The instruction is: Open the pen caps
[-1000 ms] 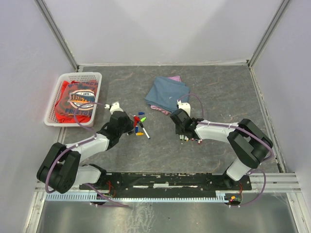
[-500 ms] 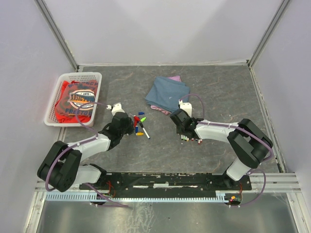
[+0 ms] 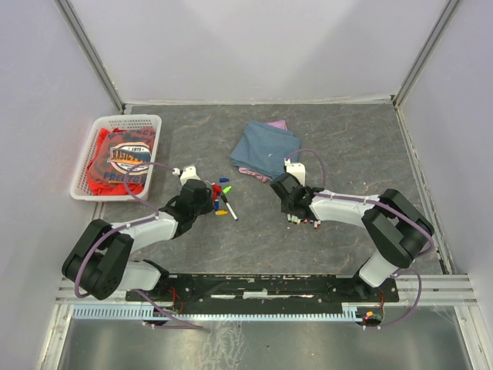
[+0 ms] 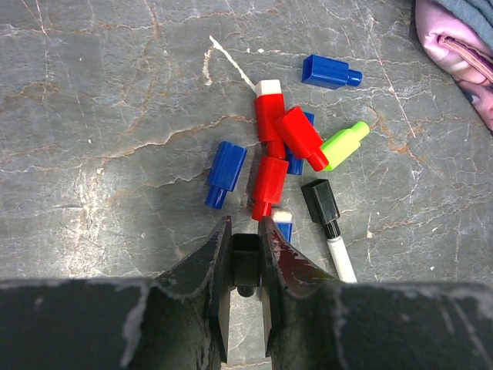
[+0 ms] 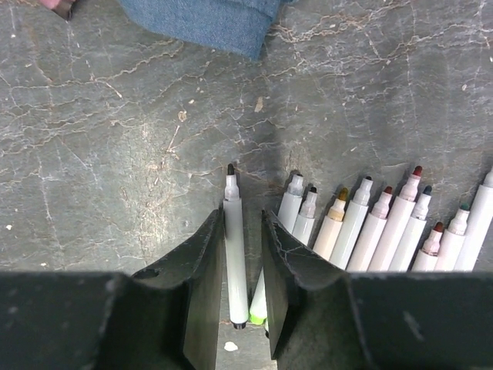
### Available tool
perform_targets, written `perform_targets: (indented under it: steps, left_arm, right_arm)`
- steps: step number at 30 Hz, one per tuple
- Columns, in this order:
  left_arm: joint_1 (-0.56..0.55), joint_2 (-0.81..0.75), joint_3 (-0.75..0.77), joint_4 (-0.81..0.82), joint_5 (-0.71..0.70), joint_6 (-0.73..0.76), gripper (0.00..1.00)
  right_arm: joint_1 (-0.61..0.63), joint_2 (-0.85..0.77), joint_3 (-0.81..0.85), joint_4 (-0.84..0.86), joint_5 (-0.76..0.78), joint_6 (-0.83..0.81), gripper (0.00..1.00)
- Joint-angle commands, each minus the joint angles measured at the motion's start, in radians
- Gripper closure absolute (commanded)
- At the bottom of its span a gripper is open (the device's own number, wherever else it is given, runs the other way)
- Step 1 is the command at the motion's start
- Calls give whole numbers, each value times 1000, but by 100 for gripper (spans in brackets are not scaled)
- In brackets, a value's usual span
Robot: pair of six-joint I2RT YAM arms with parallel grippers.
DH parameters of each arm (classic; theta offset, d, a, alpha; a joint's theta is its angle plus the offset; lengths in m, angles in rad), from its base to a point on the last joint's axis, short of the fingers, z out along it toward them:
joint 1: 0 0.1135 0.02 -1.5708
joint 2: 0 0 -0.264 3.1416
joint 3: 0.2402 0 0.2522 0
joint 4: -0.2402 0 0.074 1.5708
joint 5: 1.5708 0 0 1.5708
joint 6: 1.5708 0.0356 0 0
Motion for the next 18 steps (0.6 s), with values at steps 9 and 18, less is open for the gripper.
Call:
perform_targets:
  steps: [9,18]
  left_arm:
    - [-13,9,40,21,-39,36,77]
    - [-15,-2,41,14,-41,35,67]
  right_arm:
    - [82,-129,9,82,-7,-127,66]
    - [171,-74,107,99,-56,-184,64]
